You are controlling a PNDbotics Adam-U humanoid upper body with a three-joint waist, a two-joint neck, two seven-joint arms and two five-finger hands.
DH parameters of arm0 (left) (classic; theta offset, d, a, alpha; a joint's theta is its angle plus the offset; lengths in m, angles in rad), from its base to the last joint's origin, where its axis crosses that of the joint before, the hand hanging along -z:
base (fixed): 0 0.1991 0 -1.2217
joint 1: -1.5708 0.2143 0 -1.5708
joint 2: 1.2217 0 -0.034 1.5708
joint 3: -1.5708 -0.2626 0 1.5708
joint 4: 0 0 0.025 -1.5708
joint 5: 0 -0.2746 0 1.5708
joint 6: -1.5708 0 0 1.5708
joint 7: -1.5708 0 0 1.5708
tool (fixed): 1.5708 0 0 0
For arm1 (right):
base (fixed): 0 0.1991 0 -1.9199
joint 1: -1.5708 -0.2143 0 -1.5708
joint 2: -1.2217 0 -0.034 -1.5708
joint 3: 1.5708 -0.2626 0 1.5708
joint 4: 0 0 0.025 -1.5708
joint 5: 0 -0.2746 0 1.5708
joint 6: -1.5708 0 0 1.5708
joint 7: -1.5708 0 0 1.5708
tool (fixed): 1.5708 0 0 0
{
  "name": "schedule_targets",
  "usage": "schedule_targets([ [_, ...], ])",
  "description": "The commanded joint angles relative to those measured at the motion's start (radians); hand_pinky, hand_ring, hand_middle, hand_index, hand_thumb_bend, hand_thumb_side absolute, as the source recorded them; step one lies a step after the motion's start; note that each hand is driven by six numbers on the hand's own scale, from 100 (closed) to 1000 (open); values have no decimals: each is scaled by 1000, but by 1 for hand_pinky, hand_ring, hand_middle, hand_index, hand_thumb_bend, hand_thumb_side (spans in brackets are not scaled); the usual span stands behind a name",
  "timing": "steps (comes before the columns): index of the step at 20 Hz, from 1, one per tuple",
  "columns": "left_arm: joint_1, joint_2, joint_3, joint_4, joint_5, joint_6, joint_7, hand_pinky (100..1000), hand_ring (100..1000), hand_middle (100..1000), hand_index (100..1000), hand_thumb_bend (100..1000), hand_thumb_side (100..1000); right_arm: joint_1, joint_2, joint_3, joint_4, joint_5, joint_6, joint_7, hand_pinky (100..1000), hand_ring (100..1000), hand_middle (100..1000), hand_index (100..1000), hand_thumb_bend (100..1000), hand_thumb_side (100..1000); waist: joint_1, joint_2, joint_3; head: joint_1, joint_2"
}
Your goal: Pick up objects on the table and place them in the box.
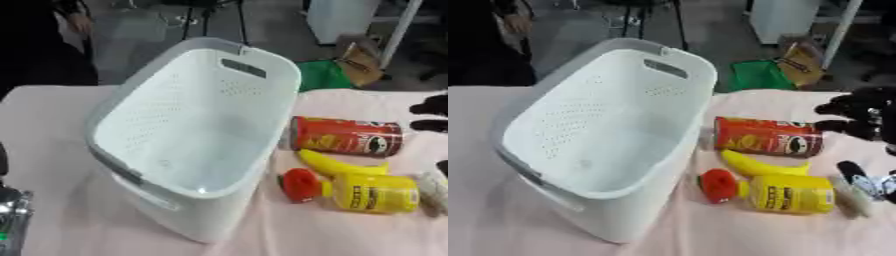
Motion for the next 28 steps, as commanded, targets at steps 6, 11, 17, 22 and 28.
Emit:
schedule_targets([
  [6, -17, -4, -8, -12, 11, -2, -10, 904, 942, 1000, 1000, 241, 1000, -68, -9, 31, 38, -2, -21, 50, 994, 1000, 1000, 1000, 122, 869, -3, -22, 10, -4, -13],
  [11, -19, -7, -10, -12, 15, -1, -15, 904, 944, 1000, 1000, 241, 1000, -83, 18, 62, 97, -20, -57, 146, 1000, 1000, 1000, 1000, 263, 815, -4, -21, 16, 0, -21],
  [17, -20, -10, -12, -12, 19, -1, -20, 904, 944, 1000, 1000, 238, 1000, -101, 42, 69, 143, -99, -89, 257, 1000, 1000, 1000, 1000, 253, 765, -6, -20, 19, 6, -20],
  [22, -19, -13, -13, -12, 21, -1, -22, 903, 945, 1000, 1000, 236, 1000, -107, 65, 74, 175, -144, -87, 275, 1000, 1000, 1000, 1000, 234, 759, -7, -20, 22, 13, -19],
  [28, -22, -18, -16, -12, 23, -1, -24, 903, 945, 1000, 1000, 235, 1000, -124, 97, 78, 219, -144, -34, 230, 1000, 1000, 1000, 1000, 231, 747, -6, -19, 24, 23, -25],
])
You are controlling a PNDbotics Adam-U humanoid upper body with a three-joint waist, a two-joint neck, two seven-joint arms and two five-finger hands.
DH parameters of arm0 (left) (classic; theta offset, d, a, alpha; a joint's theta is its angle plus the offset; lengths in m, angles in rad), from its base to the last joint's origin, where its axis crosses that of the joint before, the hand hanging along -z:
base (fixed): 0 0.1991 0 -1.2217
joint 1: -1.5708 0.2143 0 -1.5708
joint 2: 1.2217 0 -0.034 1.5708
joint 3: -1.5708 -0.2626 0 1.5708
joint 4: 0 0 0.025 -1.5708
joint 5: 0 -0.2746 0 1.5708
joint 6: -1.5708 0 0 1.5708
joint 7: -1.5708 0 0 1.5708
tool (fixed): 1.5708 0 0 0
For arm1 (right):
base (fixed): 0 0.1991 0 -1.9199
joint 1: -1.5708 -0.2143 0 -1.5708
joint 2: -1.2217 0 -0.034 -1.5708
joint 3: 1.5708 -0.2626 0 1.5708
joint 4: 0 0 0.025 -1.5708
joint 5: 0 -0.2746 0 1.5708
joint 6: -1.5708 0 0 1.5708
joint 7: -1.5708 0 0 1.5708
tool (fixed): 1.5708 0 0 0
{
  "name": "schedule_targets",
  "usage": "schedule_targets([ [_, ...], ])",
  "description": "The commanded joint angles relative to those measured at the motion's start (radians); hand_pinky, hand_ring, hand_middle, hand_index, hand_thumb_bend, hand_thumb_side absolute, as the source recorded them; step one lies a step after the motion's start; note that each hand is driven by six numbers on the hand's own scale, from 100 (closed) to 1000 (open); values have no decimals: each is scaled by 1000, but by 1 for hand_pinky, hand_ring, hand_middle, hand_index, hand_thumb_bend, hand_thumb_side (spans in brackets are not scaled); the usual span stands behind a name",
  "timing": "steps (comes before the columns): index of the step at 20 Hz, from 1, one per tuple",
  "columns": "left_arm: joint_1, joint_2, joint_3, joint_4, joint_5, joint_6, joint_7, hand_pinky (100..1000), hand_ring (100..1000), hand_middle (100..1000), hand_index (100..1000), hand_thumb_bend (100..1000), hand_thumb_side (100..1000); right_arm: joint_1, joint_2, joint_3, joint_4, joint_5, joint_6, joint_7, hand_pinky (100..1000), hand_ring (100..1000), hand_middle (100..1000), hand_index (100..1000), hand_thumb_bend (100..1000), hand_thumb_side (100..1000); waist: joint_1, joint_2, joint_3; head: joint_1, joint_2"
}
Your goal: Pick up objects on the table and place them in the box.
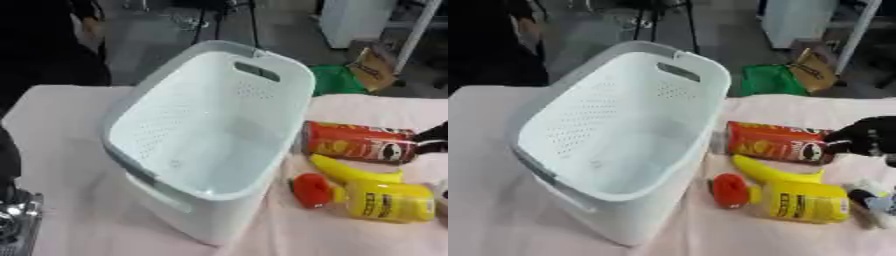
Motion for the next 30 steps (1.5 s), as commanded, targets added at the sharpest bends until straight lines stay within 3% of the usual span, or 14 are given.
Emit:
schedule_targets([
  [1, -18, -1, -5, -12, 6, -1, -6, 903, 945, 1000, 1000, 235, 1000, -26, -5, -3, 28, 11, 53, -36, 1000, 1000, 1000, 1000, 237, 741, 0, -19, 3, 2, -15],
  [7, -22, -7, -9, -12, 12, -2, -10, 903, 945, 1000, 1000, 234, 1000, -83, 44, 39, 76, 64, 134, -38, 1000, 1000, 1000, 1000, 237, 737, 4, -19, 10, -12, -17],
  [13, -22, -9, -11, -12, 15, -1, -14, 904, 945, 1000, 1000, 235, 1000, -158, 93, 79, 127, 87, 118, 38, 1000, 1000, 1000, 1000, 242, 733, 7, -24, 16, -28, -10],
  [22, -19, -12, -11, -12, 14, -1, -12, 904, 946, 1000, 1000, 236, 1000, -170, 125, 98, 152, 112, 112, 97, 1000, 1000, 1000, 1000, 252, 735, 8, -29, 10, -43, -9],
  [23, -19, -12, -11, -12, 14, -2, -12, 904, 946, 1000, 1000, 237, 1000, -170, 126, 98, 152, 112, 112, 99, 1000, 1000, 1000, 1000, 247, 738, 8, -29, 10, -61, -7],
  [26, -19, -14, -10, -12, 13, -4, -11, 904, 946, 1000, 1000, 238, 1000, -160, 132, 95, 155, 102, 111, 104, 1000, 1000, 1000, 1000, 246, 739, 5, -31, 6, -214, 10],
  [28, -18, -16, -10, -12, 13, -6, -10, 904, 946, 1000, 1000, 238, 1000, -154, 134, 93, 155, 97, 111, 106, 1000, 1000, 1000, 1000, 246, 741, 4, -31, 2, -289, 17],
  [30, -17, -18, -10, -12, 13, -7, -9, 904, 946, 1000, 1000, 238, 1000, -152, 136, 94, 155, 93, 110, 109, 1000, 1000, 1000, 1000, 251, 737, 3, -32, -1, -325, 21],
])
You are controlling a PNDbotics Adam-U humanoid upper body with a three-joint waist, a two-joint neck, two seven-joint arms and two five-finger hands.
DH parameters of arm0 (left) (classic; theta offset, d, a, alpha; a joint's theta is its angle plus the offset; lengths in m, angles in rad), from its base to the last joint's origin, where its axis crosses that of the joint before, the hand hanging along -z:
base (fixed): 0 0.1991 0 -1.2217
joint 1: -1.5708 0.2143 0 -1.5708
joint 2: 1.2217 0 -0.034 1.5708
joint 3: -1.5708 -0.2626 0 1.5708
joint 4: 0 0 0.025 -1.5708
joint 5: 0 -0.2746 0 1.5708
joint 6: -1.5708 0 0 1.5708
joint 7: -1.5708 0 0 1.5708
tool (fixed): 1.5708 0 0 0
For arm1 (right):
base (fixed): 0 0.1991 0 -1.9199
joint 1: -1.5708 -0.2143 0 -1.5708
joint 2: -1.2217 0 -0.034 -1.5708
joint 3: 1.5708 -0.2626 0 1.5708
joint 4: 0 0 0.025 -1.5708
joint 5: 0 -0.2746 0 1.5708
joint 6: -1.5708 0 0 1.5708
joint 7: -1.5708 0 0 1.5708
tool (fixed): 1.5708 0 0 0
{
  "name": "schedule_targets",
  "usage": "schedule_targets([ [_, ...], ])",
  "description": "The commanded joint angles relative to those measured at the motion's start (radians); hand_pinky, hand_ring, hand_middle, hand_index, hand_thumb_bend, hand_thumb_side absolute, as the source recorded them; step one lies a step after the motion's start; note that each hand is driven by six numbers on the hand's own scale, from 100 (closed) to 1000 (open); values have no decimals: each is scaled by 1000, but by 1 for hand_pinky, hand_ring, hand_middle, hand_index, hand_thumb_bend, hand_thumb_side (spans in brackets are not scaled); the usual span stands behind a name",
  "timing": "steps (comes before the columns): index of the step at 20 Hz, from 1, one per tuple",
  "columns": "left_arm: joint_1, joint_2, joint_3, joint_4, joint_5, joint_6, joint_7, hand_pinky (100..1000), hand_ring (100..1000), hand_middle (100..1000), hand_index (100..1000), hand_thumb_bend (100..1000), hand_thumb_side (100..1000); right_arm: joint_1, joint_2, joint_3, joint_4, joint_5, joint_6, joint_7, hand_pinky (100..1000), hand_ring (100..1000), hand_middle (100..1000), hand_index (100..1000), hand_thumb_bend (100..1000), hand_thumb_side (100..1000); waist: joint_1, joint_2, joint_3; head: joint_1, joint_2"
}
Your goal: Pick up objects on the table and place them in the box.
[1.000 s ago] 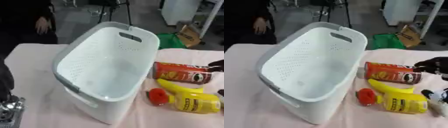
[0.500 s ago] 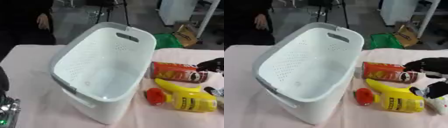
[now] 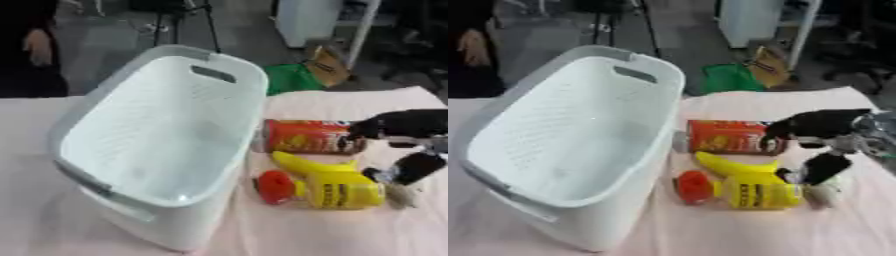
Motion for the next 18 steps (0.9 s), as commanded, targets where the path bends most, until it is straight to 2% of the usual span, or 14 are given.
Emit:
schedule_targets([
  [1, -10, -1, 1, -12, 1, -5, 1, 904, 946, 1000, 1000, 238, 1000, -7, -22, -14, -2, -10, -2, 7, 1000, 1000, 1000, 1000, 251, 737, -1, -21, -2, -62, 11],
  [9, -11, -4, 0, -12, 1, -6, 0, 904, 947, 1000, 1000, 239, 1000, -18, -14, -8, 5, -4, -8, 37, 1000, 1000, 1000, 1000, 291, 709, 0, -25, 3, -57, 13],
  [18, -14, -6, -2, -12, 4, -6, -3, 904, 946, 1000, 1000, 241, 1000, -25, -23, -10, 8, -5, -43, 50, 1000, 1000, 1000, 1000, 307, 684, 0, -25, 9, 21, 20],
])
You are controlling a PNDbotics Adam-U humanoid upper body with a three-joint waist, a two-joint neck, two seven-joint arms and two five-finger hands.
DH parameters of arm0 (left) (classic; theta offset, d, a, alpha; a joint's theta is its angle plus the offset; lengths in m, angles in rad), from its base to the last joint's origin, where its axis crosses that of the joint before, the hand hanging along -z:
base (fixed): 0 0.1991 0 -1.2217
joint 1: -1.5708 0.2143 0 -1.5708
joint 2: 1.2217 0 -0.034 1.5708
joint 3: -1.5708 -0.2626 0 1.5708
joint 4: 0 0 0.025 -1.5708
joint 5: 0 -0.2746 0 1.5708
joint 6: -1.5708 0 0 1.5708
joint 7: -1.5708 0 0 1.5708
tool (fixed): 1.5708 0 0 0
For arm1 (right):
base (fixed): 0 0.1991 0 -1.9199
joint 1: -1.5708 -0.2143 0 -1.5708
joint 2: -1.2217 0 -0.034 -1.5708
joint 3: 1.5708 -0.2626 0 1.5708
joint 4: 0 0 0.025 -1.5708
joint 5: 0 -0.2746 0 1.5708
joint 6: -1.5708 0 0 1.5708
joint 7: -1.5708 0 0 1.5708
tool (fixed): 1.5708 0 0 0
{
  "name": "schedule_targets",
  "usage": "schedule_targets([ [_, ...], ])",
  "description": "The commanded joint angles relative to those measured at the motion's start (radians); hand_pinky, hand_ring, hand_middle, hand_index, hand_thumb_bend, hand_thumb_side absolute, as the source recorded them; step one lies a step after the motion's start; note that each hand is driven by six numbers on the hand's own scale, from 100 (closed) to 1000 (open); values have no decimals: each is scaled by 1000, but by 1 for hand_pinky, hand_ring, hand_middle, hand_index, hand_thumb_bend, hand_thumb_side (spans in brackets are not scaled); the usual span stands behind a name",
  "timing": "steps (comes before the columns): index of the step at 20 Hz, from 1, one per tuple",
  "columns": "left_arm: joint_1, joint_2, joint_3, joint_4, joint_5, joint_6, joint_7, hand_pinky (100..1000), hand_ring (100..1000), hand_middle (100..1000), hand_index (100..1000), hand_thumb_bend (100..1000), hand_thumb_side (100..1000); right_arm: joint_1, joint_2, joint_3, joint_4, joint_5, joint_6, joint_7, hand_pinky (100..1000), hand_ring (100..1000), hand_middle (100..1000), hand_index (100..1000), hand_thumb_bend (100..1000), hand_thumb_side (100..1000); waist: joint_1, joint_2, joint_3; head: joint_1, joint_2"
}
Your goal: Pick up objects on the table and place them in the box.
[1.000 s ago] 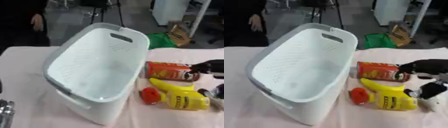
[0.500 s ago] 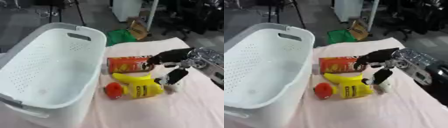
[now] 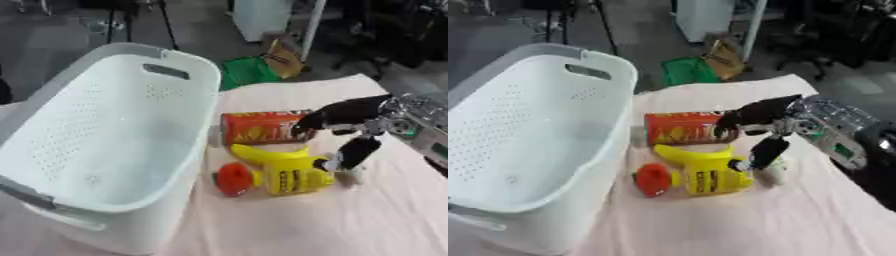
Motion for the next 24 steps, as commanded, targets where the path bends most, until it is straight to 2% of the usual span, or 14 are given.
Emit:
schedule_targets([
  [1, -15, 1, -3, -12, 3, -3, -3, 904, 946, 1000, 1000, 241, 1000, -7, -42, -12, -14, 0, -19, 8, 1000, 1000, 1000, 1000, 314, 678, -2, -22, 1, 24, 12],
  [5, -14, 0, -3, -12, 4, -4, -4, 904, 947, 1000, 1000, 241, 1000, 7, -48, -12, -28, 20, -45, 17, 1000, 1000, 1000, 1000, 333, 664, -4, -21, 2, 35, 12],
  [6, -15, 0, -3, -12, 5, -4, -4, 904, 947, 1000, 1000, 241, 1000, 11, -49, -12, -29, 27, -49, 17, 1000, 1000, 1000, 1000, 361, 641, -4, -20, 2, 40, 10],
  [15, -17, -1, -3, -12, 4, -5, -3, 904, 947, 1000, 1000, 241, 1000, 56, -49, -9, -36, 104, -76, -26, 1000, 1000, 1000, 1000, 371, 638, -5, -17, 3, 51, -1],
  [24, -17, -3, -4, -12, 6, -4, -3, 904, 947, 1000, 1000, 237, 1000, 59, -19, -4, -2, 136, -46, -85, 1000, 1000, 1000, 1000, 337, 676, -2, -14, 6, 58, -11],
])
